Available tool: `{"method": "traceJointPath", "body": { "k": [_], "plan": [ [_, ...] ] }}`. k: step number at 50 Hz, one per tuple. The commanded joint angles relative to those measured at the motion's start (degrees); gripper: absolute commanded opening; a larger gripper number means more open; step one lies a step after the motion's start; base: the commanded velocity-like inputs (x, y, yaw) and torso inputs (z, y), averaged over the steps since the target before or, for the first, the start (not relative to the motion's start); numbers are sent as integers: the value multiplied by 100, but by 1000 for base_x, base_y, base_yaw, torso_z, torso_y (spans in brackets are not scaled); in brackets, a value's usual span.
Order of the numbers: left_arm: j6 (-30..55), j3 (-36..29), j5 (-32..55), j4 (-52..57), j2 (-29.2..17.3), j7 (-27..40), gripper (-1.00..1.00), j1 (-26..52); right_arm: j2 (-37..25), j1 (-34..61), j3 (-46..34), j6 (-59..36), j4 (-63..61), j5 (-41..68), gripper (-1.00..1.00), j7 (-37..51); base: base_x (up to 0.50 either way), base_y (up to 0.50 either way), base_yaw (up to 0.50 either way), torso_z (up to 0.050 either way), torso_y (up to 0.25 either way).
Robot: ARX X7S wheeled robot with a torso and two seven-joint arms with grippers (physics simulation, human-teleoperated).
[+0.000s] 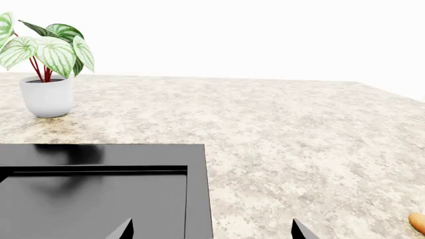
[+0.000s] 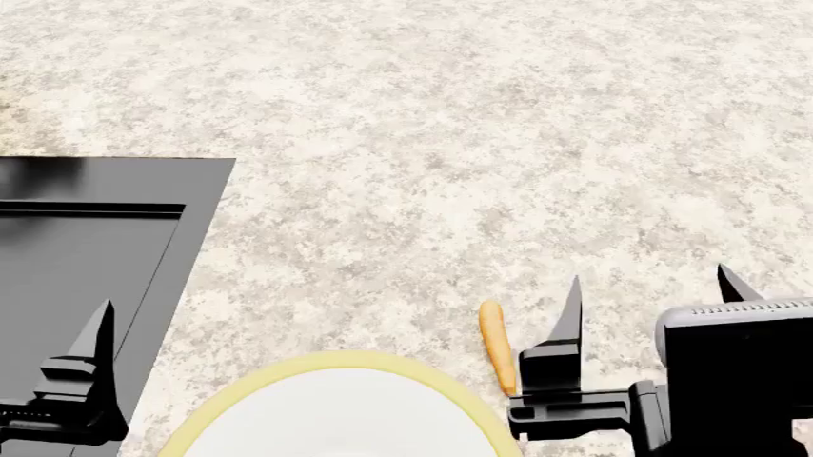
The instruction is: There is a mixed pile of frozen fruits and vegetables on the counter. Locate all the frozen vegetables and place the items in a bowl on the counter. Take all the frozen fruits and defrost them in a running sink.
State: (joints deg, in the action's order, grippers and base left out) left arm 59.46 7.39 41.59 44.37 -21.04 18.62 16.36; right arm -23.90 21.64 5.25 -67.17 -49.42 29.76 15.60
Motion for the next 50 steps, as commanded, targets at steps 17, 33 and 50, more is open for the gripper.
{"method": "traceJointPath", "body": {
  "k": [17,33,50],
  "plan": [
    [66,395,358,-49,-101,29,100,85,190,4156,-773,-2271,5263,3166,100,624,0,0,0,0,0],
    [20,373,371,-56,-171,31,100,40,570,5217,-2790,-949,8574,1887,100,-1139,0,0,0,0,0],
    [-205,302,251,-126,-211,-31,100,-137,882,5236,-3232,-189,9900,1457,100,-1711,0,0,0,0,0]
  ]
}}
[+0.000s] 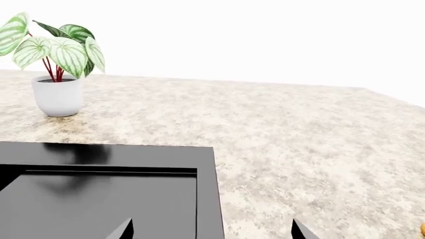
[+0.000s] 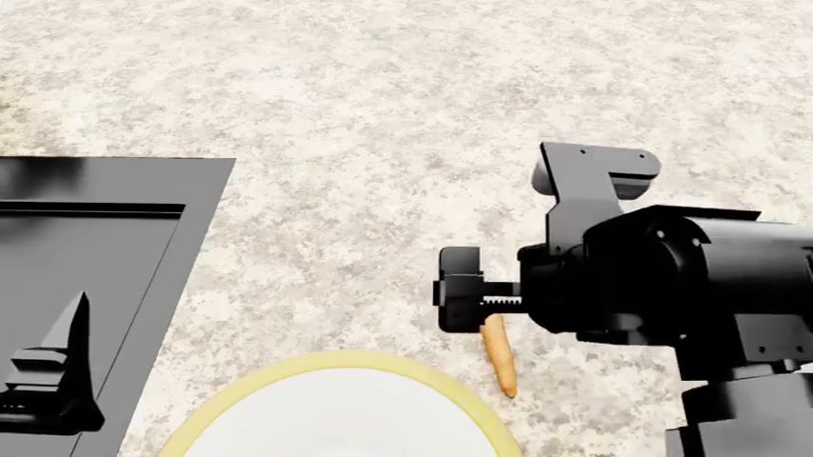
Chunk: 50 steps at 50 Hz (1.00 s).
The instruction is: There is a mixed pile of frozen fruits and vegetables on the counter. Locate all the frozen vegetables and place the items in a bowl on the counter. Take all the frozen fruits and defrost them in a running sink.
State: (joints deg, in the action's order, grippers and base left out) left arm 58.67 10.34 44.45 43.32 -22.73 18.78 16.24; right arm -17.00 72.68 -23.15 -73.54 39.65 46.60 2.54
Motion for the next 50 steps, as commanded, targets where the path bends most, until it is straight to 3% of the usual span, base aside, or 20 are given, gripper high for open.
{"method": "traceJointPath", "body": {
  "k": [1,18,19,33,40,50],
  "plan": [
    [-125,17,-25,-17,-45,-46,100,-131,195,125,-406,451,994,-233,100,-412,0,0,0,0,0],
    [-58,-72,14,-124,-37,59,100,52,249,-116,-597,442,896,-244,100,-516,0,0,0,0,0],
    [-65,-82,9,-132,-36,58,100,54,233,-133,-565,439,813,-218,-100,-486,0,0,0,0,0],
    [-74,-60,70,-150,-66,78,100,51,-77,-60,62,-509,-933,460,-100,325,0,0,0,0,0],
    [-84,-17,116,-109,-110,68,100,-12,-151,-180,897,-1563,-2308,1365,-100,1290,0,0,0,0,0],
    [-103,-45,116,-138,-114,97,100,0,-532,71,560,-1545,-3079,5429,-100,4362,0,0,0,0,0]
  ]
}}
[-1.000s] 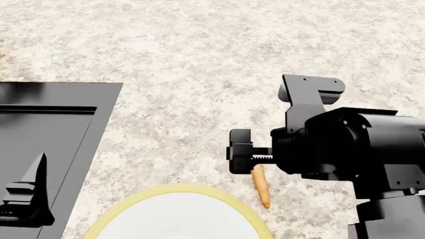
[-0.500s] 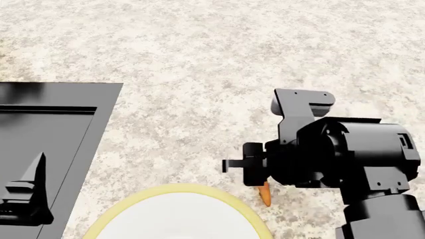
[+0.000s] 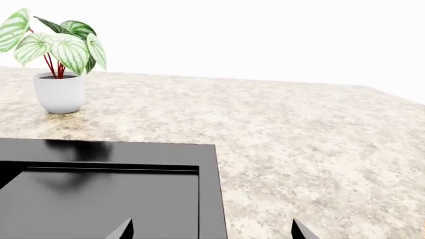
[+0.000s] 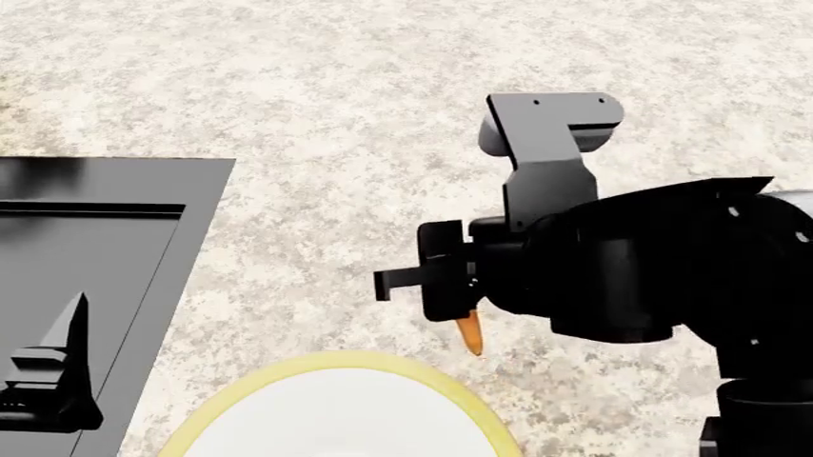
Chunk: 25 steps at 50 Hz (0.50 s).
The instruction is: There is a mixed pile of frozen fruits and vegetables on the counter. Locate all the frozen vegetables and place the items in a bowl on the counter. Take all the frozen fruits and defrost them in a running sink.
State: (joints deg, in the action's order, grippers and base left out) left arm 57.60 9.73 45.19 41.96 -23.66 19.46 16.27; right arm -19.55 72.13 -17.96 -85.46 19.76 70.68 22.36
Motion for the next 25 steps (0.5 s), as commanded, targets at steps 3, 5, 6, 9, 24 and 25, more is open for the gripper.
{"method": "traceJointPath", "body": {
  "k": [3,5,6,9,24,25],
  "plan": [
    [7,-7,58,40,-28,33,100,-15,-339,83,-252,-171,-1418,4099,-100,3144,0,0,0,0,0],
    [2,-48,33,3,-14,49,100,22,-387,8,-476,10,-1633,4672,-100,3497,0,0,0,0,0],
    [0,-41,37,2,-20,50,100,20,-406,-42,-550,95,-1747,4848,-100,3619,0,0,0,0,0],
    [33,-11,85,42,-36,73,100,22,-412,-246,-662,225,-1954,5087,-100,3723,0,0,0,0,0],
    [-27,-27,76,-30,-80,68,100,27,-371,-1286,-1045,431,-2613,5251,-100,3797,0,0,0,0,0],
    [-20,-24,86,-23,-79,78,100,31,-353,-1333,-1032,402,-2594,5165,-100,3735,0,0,0,0,0]
  ]
}}
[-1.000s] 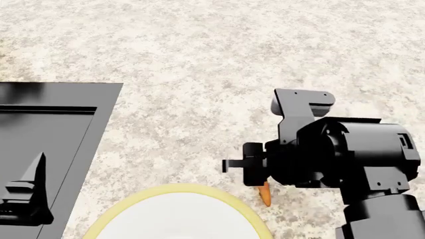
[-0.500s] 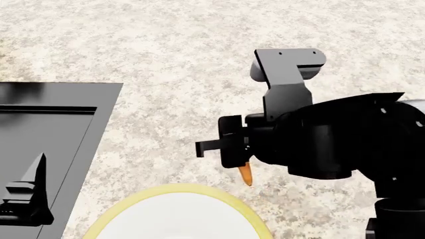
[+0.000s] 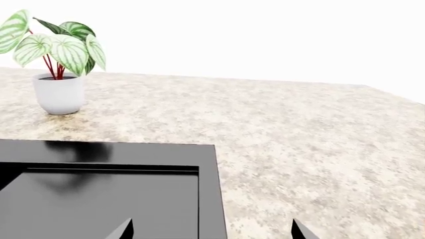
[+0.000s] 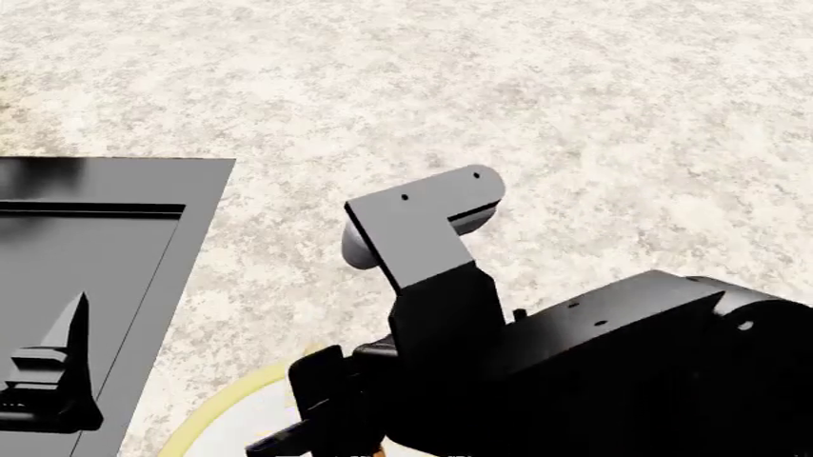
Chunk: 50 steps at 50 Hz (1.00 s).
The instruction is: There is a mixed pile of frozen fruits and vegetables on the counter. Locate all the frozen vegetables and place the items in a bowl on the counter. Take all the frozen fruits and defrost them in a running sink.
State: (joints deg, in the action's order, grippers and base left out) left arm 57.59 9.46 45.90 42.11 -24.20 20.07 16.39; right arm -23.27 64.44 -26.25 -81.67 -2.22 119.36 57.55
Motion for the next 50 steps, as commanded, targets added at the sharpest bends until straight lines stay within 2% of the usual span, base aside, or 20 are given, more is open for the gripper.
{"method": "traceJointPath", "body": {
  "k": [1,10,14,15,21,26,29,32,34,36,39,42,44,46,50],
  "plan": [
    [-3,-19,18,-36,-14,37,100,51,46,-624,-183,-6,-361,184,-100,138,0,0,0,0,0],
    [-10,95,103,-29,-64,30,100,23,189,-824,-229,-146,-194,-369,-100,-275,0,0,0,0,0],
    [-26,131,120,-46,-88,20,100,9,126,-765,-321,-27,-240,-152,-100,-129,0,0,0,0,0],
    [-55,101,87,-60,-76,18,100,3,101,-733,-335,13,-275,-81,100,-75,0,0,0,0,0],
    [-53,98,114,-23,-101,21,100,-26,-48,-637,-298,226,-541,200,100,115,0,0,0,0,0],
    [-75,18,78,-37,-94,24,100,-19,-114,-455,95,551,-812,174,100,177,0,0,0,0,0],
    [-96,-41,41,-74,-73,34,100,10,-114,-497,462,526,-1169,-393,100,-49,0,0,0,0,0],
    [-132,-11,58,-59,-95,1,100,-49,-89,-982,1011,838,-1623,-853,100,-310,0,0,0,0,0],
    [-158,-79,8,-85,-85,-3,100,-38,-131,-1240,1266,827,-2012,-1571,100,-715,0,0,0,0,0],
    [-170,-79,0,-94,-91,-1,100,-37,-92,-1577,1725,1121,-2513,-2293,100,-1497,0,0,0,0,0],
    [-186,-81,0,-68,-94,11,100,-28,-228,-2047,2106,1501,-3088,-3201,100,-2085,0,0,0,0,0],
    [-255,-96,-1,-60,-104,-57,100,-73,-294,-2705,2572,1975,-3432,-3596,100,-2336,0,0,0,0,0],
    [-313,-190,-72,-150,-56,-75,100,-37,-514,-3098,2371,2219,-3823,-4804,100,-2760,0,0,0,0,0],
    [-346,-159,-68,-134,-95,-114,100,-96,-385,-3480,2732,2626,-3743,-4963,100,-2715,0,0,0,0,0],
    [-391,-186,-109,-162,-106,-125,100,-88,-676,-3658,2624,2880,-4061,-5880,100,-2849,0,0,0,0,0]
  ]
}}
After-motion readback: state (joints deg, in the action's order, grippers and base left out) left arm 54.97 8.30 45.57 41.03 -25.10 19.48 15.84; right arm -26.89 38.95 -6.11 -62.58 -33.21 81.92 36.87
